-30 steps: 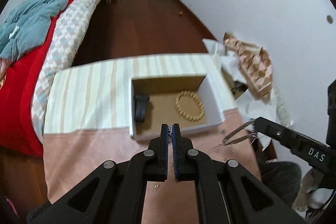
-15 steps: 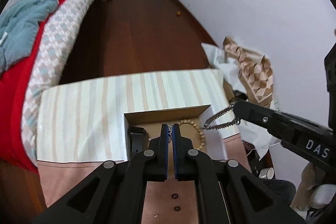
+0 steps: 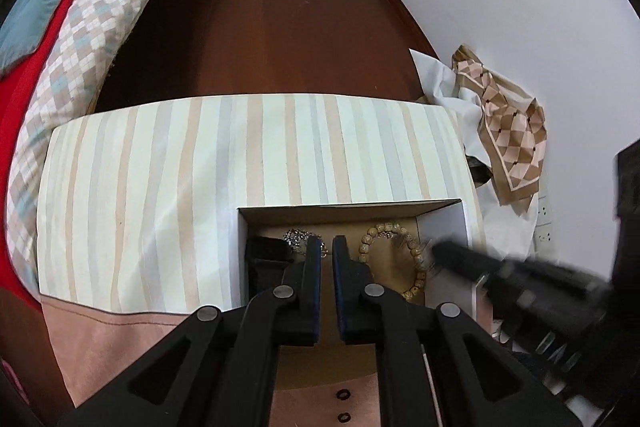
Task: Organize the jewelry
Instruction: 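Lift the chain bracelet into the white box and open the right tool, then withdraw both tools from the box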
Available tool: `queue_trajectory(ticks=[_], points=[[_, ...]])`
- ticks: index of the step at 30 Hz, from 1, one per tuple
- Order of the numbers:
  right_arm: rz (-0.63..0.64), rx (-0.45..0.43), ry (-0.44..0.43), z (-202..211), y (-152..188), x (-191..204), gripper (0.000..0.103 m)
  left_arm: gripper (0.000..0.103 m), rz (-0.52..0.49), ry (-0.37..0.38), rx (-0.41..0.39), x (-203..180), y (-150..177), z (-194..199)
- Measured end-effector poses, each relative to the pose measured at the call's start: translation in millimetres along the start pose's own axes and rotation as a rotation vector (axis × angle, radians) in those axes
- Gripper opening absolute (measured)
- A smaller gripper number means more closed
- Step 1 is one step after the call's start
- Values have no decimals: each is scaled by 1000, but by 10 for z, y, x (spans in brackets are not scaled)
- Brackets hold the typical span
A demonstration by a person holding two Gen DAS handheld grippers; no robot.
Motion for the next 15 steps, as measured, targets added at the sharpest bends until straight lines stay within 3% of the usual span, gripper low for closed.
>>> queue_trajectory(ticks=[3,4,6,7,8,10,13,15], points=[[-33,78,-99,-67,93,-5,5,7,21,-7,-17,57,15,98],[-48,80,-106,-55,100,-25,8,12,25,-18,-21,71,9,121],[-63,49,-81,26,108,-72,28,37,28,-41,-42,109,21,199],[-64,30,-67,79,111,-89,40,62,28,-55,-56,131,31,241],[-59,12,-40,139,115,-100,46,74,27,-66,-75,149,40,283],[-32,-21,17,238,117,-73,51,76,10,-134,-124,169,73,387],[28,-84,169,424,218,-53,74,88,-14,-219,-171,181,165,494],[61,-122,275,501,311,-50,81,92,-18,-248,-197,185,253,547]])
Point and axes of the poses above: each gripper's, at about its wrist camera, not at the fingertips, and z roughly against the way its jaws point, x to its left, y to its underside, the point moved 2 cm from there along -z, roughly the way its jaws point, and after that the axes turned 2 degrees about -x, right-handed, at the moved point
